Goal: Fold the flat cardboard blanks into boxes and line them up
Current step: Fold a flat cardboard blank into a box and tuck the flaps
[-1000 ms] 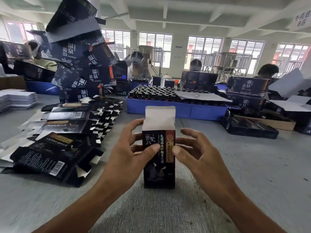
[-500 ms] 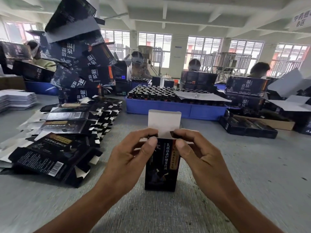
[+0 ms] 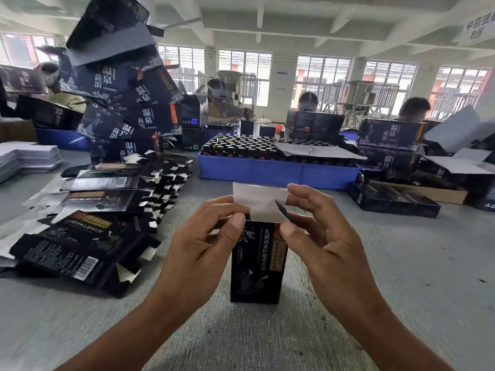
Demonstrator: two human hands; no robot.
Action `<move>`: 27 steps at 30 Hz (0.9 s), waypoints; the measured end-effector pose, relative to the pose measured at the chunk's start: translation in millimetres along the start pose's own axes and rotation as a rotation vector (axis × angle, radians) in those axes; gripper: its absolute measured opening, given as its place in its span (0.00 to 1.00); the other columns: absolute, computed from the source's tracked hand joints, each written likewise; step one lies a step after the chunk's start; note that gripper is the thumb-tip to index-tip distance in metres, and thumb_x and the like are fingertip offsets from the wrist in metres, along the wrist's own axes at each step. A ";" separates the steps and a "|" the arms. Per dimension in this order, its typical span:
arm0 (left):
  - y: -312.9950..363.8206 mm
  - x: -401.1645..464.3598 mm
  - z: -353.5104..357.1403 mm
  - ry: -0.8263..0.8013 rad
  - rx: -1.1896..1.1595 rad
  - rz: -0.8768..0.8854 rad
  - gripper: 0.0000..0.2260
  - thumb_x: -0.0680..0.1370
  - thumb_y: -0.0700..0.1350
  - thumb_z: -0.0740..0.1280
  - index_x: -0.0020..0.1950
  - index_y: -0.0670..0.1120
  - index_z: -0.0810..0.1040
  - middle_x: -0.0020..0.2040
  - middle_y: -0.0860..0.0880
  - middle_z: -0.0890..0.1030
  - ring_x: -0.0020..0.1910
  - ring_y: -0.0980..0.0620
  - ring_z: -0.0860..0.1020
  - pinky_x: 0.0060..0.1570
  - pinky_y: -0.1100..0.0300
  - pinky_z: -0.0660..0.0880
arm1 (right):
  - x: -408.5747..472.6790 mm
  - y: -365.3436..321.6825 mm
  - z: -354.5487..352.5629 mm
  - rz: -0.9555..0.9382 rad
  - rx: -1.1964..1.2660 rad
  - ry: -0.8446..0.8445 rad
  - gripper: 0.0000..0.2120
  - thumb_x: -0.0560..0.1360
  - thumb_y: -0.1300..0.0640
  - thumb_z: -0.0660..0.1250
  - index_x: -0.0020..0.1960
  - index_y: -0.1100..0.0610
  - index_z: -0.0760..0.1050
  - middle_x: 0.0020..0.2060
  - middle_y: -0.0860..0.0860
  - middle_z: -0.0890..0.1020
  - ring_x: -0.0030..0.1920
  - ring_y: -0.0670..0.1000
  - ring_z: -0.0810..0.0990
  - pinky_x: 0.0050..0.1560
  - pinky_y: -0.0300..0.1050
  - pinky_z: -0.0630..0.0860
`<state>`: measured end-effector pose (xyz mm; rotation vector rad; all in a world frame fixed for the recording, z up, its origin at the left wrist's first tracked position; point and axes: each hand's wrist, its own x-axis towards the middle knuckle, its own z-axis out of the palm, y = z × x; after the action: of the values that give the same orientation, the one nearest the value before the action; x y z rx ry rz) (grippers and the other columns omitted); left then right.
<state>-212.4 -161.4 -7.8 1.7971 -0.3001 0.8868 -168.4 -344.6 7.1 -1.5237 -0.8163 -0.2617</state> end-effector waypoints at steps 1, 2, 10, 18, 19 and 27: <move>0.4 0.3 0.2 -0.001 -0.002 0.001 0.09 0.81 0.48 0.64 0.57 0.53 0.82 0.59 0.59 0.80 0.60 0.55 0.79 0.52 0.71 0.74 | -0.3 -1.0 0.1 -0.003 -0.001 -0.006 0.22 0.79 0.62 0.68 0.60 0.34 0.75 0.60 0.36 0.80 0.61 0.40 0.79 0.52 0.30 0.77; 0.6 0.5 0.2 -0.005 -0.006 0.004 0.09 0.81 0.48 0.64 0.57 0.53 0.82 0.58 0.57 0.81 0.60 0.54 0.80 0.52 0.70 0.74 | -0.5 -1.9 0.4 -0.002 -0.004 -0.010 0.21 0.79 0.63 0.67 0.58 0.36 0.76 0.59 0.37 0.81 0.61 0.41 0.80 0.52 0.31 0.78; 1.1 -1.5 -0.1 -0.023 -0.034 -0.027 0.11 0.81 0.49 0.65 0.62 0.50 0.81 0.62 0.55 0.81 0.62 0.54 0.79 0.55 0.67 0.76 | 1.3 -6.6 0.8 0.020 0.090 0.023 0.04 0.73 0.51 0.71 0.47 0.46 0.78 0.58 0.40 0.82 0.58 0.43 0.83 0.50 0.33 0.78; 2.0 -3.4 6.2 0.054 -0.068 -0.024 0.14 0.79 0.51 0.66 0.61 0.47 0.82 0.60 0.59 0.83 0.59 0.60 0.81 0.53 0.69 0.77 | 3.3 -3.4 2.7 0.045 0.072 0.098 0.05 0.76 0.56 0.70 0.45 0.47 0.77 0.55 0.40 0.84 0.53 0.42 0.84 0.47 0.31 0.78; 1.7 -3.6 6.8 0.053 -0.085 -0.031 0.13 0.79 0.51 0.66 0.60 0.47 0.82 0.60 0.58 0.83 0.59 0.58 0.81 0.53 0.67 0.78 | 3.7 -2.9 2.4 0.042 0.068 0.102 0.06 0.76 0.57 0.70 0.46 0.46 0.77 0.55 0.40 0.84 0.53 0.42 0.84 0.47 0.31 0.78; 6.0 -3.0 2.9 0.040 -0.172 -0.084 0.15 0.79 0.51 0.68 0.66 0.57 0.75 0.60 0.56 0.83 0.57 0.55 0.82 0.49 0.67 0.78 | 3.9 -4.3 0.8 0.035 0.036 0.106 0.06 0.76 0.56 0.71 0.46 0.44 0.80 0.53 0.39 0.84 0.51 0.41 0.84 0.46 0.30 0.78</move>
<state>-216.7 -167.1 -6.1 1.6199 -0.2656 0.8123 -168.5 -342.9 12.7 -1.4760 -0.7065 -0.2974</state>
